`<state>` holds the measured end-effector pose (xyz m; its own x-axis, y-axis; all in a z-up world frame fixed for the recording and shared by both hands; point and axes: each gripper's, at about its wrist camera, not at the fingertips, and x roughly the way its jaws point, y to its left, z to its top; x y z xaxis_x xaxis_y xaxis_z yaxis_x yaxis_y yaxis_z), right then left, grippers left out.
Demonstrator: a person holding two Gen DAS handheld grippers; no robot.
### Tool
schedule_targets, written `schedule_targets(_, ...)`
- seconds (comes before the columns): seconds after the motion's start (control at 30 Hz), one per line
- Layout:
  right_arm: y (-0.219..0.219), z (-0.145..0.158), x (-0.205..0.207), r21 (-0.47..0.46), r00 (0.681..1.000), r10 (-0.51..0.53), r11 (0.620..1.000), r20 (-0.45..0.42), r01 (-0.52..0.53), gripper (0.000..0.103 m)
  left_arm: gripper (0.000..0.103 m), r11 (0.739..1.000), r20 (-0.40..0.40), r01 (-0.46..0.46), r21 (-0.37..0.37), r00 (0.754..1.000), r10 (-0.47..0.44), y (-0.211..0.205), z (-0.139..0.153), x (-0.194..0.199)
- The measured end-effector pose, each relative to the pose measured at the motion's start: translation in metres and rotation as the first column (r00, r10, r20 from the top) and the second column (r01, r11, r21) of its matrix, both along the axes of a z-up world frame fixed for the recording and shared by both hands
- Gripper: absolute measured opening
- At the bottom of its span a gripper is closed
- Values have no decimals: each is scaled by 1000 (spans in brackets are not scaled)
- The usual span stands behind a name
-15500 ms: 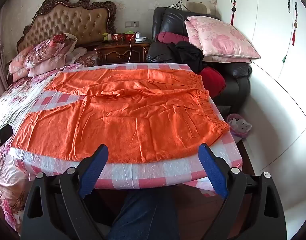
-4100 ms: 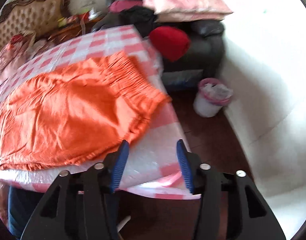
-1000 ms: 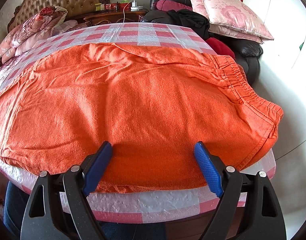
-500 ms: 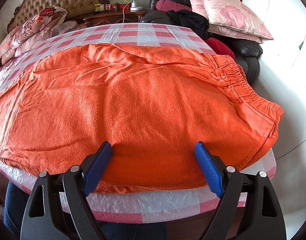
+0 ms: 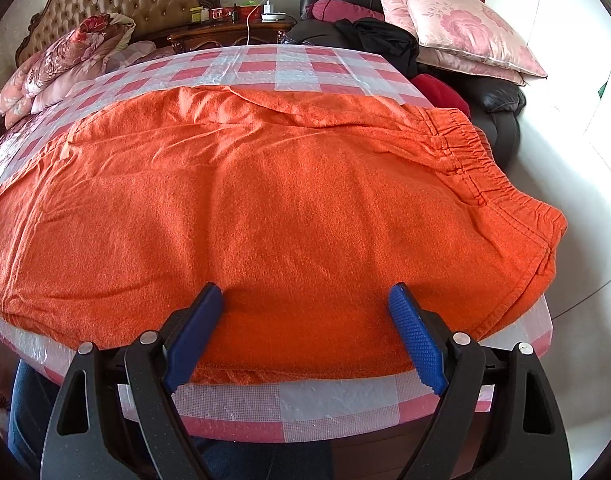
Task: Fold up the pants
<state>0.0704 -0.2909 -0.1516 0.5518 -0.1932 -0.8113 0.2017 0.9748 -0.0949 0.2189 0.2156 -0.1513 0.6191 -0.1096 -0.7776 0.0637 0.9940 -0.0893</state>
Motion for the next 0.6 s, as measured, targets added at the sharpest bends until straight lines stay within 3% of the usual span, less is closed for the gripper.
schedule_targets(0.07,0,0,0,-1,1000,2,1000,4,-2,83,7,999,-2,-14,-50,1000,14,12,4,-1)
schedule_targets(0.1,0,0,0,0,1000,1,1000,5,-1,83,14,996,12,-34,-82,999,35,19,9,-6)
schedule_targets(0.13,0,0,0,1,1000,3,1000,6,-3,83,32,990,54,-61,-124,996,68,30,18,-16)
schedule_targets(0.2,0,-1,-1,2,1000,2,1000,8,-2,83,51,971,159,-149,-188,971,180,54,36,-45)
schedule_targets(0.23,0,-1,-1,3,1000,1,1000,9,-1,83,59,952,203,-214,-219,944,259,72,42,-66)
schedule_targets(0.27,0,-1,-1,2,1000,1,1000,9,-1,83,60,933,212,-258,-250,926,313,89,44,-82)
schedule_targets(0.33,0,-1,-1,3,1000,-1,1000,11,1,83,60,864,168,-337,-373,892,420,130,38,-123)
schedule_targets(0.4,0,-1,-1,2,1000,-1,1000,14,1,83,58,794,56,-381,-475,887,459,157,24,-148)
schedule_targets(0.47,0,-1,-1,2,1000,-3,1000,15,3,83,58,675,-46,-384,-630,886,461,183,1,-172)
schedule_targets(0.53,1,-1,-2,2,1000,-6,1000,15,6,83,58,600,-114,-405,-690,879,463,195,-19,-187)
schedule_targets(0.6,2,-1,-1,-4,1000,-9,1000,13,9,83,58,541,-162,-409,-735,881,445,200,-35,-190)
